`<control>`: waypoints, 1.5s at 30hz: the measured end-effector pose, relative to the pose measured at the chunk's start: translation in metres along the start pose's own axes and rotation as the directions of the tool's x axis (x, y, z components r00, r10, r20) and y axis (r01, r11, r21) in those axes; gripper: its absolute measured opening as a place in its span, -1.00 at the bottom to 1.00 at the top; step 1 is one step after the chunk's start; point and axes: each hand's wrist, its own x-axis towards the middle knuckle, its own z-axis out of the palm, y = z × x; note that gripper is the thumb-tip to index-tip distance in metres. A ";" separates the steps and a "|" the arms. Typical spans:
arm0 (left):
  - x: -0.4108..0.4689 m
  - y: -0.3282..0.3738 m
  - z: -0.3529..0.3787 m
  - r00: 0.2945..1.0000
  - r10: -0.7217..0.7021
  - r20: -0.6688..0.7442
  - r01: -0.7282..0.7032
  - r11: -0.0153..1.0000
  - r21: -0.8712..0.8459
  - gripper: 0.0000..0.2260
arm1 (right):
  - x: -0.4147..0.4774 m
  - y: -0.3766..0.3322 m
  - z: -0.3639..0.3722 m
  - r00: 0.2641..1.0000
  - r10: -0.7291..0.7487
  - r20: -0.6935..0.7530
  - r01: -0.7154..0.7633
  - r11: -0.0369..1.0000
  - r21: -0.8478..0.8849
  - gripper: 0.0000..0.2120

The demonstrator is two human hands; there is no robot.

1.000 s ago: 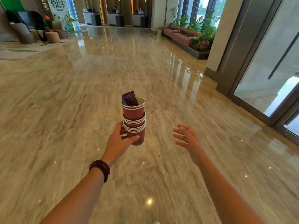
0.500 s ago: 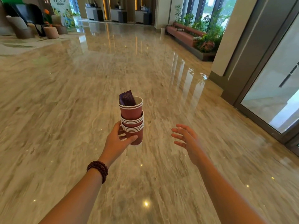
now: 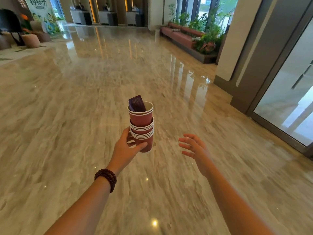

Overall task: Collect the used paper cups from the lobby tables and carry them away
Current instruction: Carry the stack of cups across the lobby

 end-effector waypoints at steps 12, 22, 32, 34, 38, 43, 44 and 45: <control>0.208 -0.039 0.010 0.999 -0.018 0.032 0.018 1.000 0.021 -0.38 | 0.211 -0.018 0.022 1.000 0.022 -0.013 -0.022 1.000 0.005 -0.74; 0.387 -0.059 0.049 0.999 -0.040 -0.016 0.041 0.999 0.034 -0.43 | 0.408 -0.044 0.017 0.999 0.037 0.033 -0.037 0.999 0.007 -0.74; 0.535 -0.081 0.082 0.998 -0.057 -0.038 0.058 0.997 0.040 -0.39 | 0.566 -0.057 0.012 0.996 0.063 0.065 -0.062 0.998 -0.023 -0.74; 0.569 -0.090 0.086 0.998 -0.057 -0.035 0.058 0.997 0.041 -0.39 | 0.600 -0.055 0.014 0.996 0.065 0.063 -0.063 0.998 -0.029 -0.74; 0.646 -0.108 0.090 0.998 -0.053 -0.015 0.054 0.998 0.039 -0.38 | 0.675 -0.055 0.024 0.996 0.067 0.051 -0.067 0.998 -0.016 -0.74; 0.764 -0.121 0.090 0.999 -0.030 0.027 0.030 0.999 0.031 -0.40 | 0.783 -0.066 0.040 0.998 0.055 0.017 -0.055 0.998 -0.009 -0.77; 0.787 -0.122 0.089 0.999 -0.032 0.032 0.031 0.999 0.030 -0.41 | 0.804 -0.070 0.043 0.999 0.052 0.009 -0.052 0.999 -0.008 -0.78; 0.815 -0.122 0.088 0.999 -0.027 0.035 0.026 0.999 0.029 -0.41 | 0.829 -0.076 0.048 0.999 0.046 0.001 -0.046 0.999 -0.005 -0.78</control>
